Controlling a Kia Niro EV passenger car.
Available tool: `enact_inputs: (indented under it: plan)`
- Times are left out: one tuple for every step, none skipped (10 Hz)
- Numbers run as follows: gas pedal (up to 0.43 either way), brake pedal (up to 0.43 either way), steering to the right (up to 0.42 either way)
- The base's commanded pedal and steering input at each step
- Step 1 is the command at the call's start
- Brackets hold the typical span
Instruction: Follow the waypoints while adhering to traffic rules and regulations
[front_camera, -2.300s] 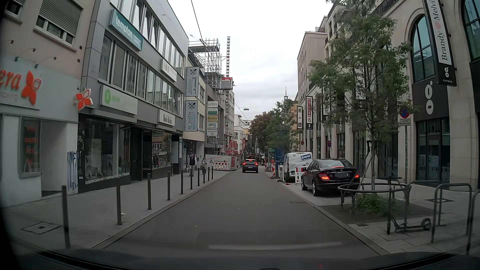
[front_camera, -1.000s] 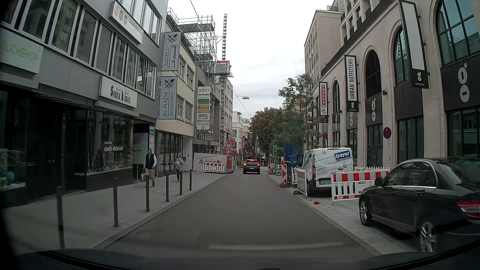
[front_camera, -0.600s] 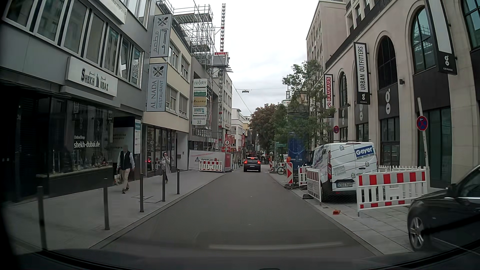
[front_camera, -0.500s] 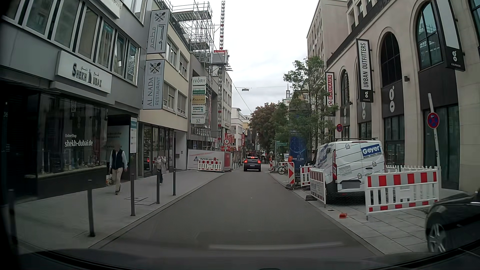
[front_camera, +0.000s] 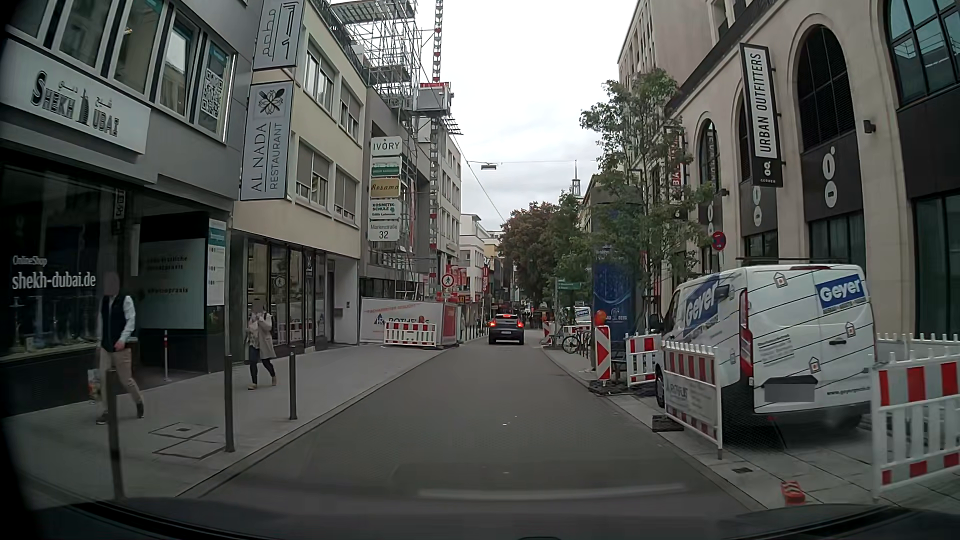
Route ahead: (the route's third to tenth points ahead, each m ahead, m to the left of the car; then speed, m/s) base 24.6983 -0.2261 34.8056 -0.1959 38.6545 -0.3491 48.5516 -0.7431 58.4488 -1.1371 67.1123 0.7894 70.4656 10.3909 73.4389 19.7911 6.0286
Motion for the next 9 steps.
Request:
enact_inputs:
  plan:
    - [0.000,0.000,0.000]
    - [0.000,0.000,0.000]
    - [0.000,0.000,0.000]
    - [0.000,0.000,0.001]
    - [0.000,0.000,0.004]
    - [0.000,0.000,0.004]
    - [0.000,0.000,0.004]
    - [0.000,0.000,0.004]
    - [0.000,0.000,0.005]
